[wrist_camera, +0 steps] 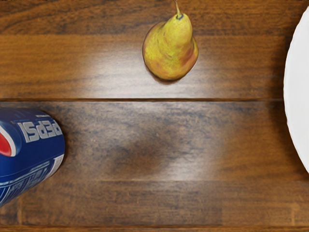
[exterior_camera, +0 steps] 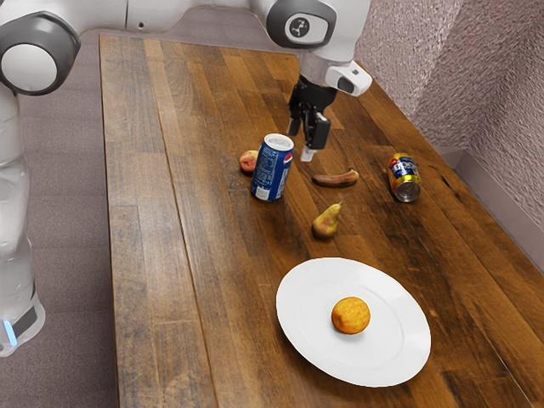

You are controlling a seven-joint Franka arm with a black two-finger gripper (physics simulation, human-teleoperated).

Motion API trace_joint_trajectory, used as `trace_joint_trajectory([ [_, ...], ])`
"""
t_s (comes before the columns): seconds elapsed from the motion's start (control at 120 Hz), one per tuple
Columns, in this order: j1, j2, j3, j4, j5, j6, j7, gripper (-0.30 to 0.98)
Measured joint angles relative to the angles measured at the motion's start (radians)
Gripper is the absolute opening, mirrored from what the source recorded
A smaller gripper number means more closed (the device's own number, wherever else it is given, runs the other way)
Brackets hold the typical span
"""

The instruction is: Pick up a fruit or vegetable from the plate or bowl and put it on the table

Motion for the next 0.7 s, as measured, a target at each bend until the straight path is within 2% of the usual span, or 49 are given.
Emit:
trace_joint_trajectory([
  [0.008,0.0,0.0,0.0,0.0,0.0,0.0,0.0,0.68],
  [0.017,-0.208,-0.064,0.205,0.019,0.035,-0.011,-0.02,0.68],
  [0.033,-0.56,-0.176,0.533,0.052,0.098,-0.032,-0.06,0.67],
  [0.05,-0.782,-0.262,0.773,0.079,0.153,-0.051,-0.099,0.66],
  [0.067,-0.942,-0.326,0.949,0.101,0.201,-0.069,-0.137,0.66],
  [0.1,-1.177,-0.406,1.174,0.126,0.28,-0.1,-0.209,0.66],
  [0.15,-1.345,-0.462,1.334,0.144,0.365,-0.139,-0.31,0.67],
  [0.225,-1.429,-0.489,1.412,0.153,0.443,-0.182,-0.447,0.68],
  [0.367,-1.455,-0.497,1.436,0.155,0.507,-0.23,-0.664,0.68],
  [0.533,-1.455,-0.498,1.437,0.156,0.528,-0.257,-0.862,0.69],
  [0.7,-1.421,-0.502,1.441,0.156,0.501,-0.267,-1.011,0.69],
])
